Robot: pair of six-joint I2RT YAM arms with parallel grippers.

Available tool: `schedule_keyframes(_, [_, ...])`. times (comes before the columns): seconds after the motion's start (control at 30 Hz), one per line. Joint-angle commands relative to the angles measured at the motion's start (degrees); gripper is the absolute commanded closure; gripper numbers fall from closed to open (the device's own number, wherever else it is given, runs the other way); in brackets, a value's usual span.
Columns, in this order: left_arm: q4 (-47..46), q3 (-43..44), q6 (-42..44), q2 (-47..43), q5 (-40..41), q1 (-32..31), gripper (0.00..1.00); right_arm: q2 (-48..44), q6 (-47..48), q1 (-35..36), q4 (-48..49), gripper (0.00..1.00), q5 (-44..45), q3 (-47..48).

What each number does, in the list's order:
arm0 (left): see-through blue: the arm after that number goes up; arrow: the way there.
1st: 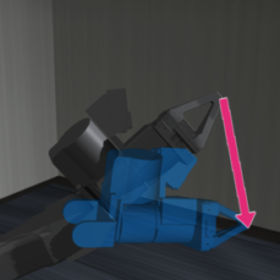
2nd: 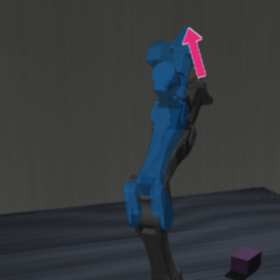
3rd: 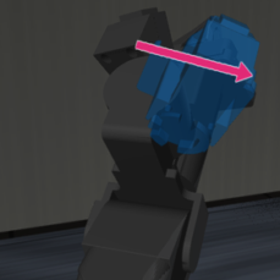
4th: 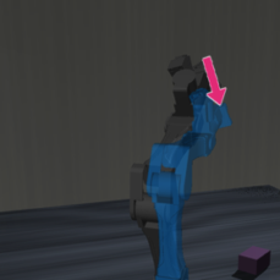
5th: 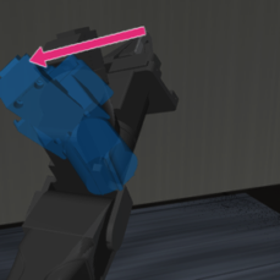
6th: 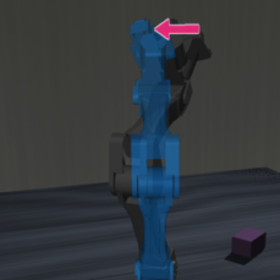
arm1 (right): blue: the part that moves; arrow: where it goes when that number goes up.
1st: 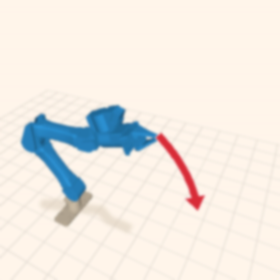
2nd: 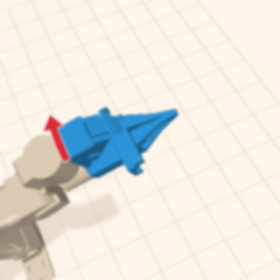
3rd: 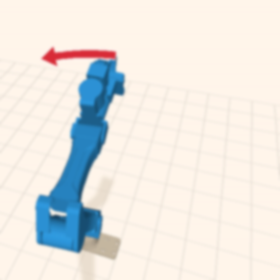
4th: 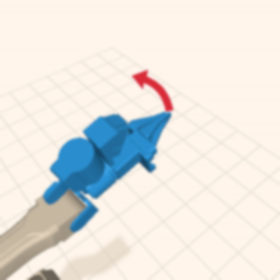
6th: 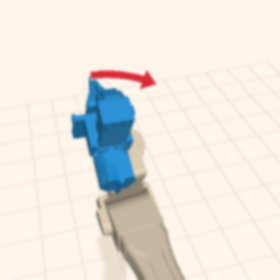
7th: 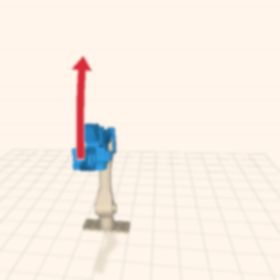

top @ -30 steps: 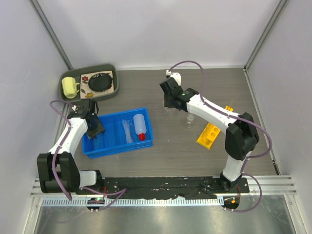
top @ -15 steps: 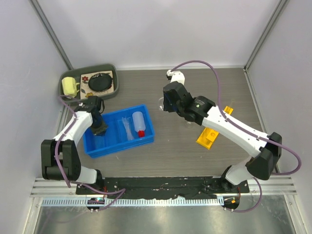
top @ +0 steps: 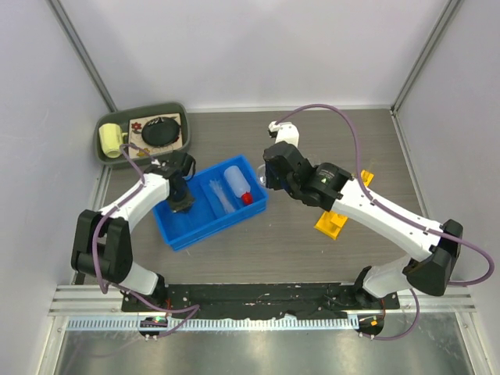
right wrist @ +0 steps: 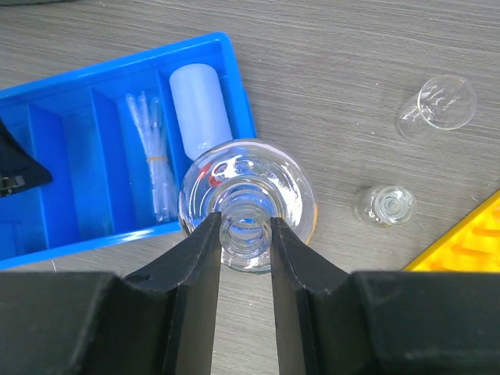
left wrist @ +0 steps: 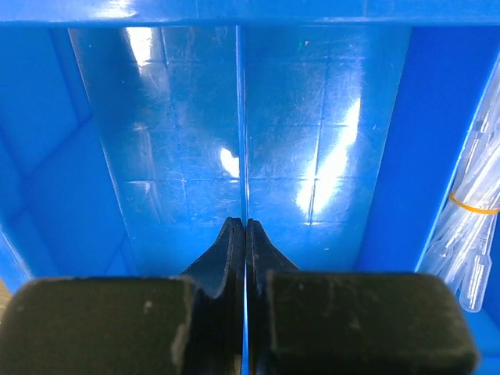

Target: Organize the chemistry lab equipment

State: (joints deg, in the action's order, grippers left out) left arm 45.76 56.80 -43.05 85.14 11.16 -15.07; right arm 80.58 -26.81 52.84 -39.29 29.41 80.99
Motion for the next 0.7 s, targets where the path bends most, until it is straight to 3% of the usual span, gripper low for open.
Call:
schedule_keyframes(0.0, [-3.1, 2.2, -4.7, 2.3, 0.1, -4.6, 1.0, -4.3, -0.5, 0.9, 1.3, 0.99, 2.2, 0.7])
schedule_keyframes(0.67, [-8.0, 6.9, -14.8, 8.1, -0.3, -16.3, 1.0, -4.2, -0.6, 4.9, -2.9, 0.99, 2.5, 4.6])
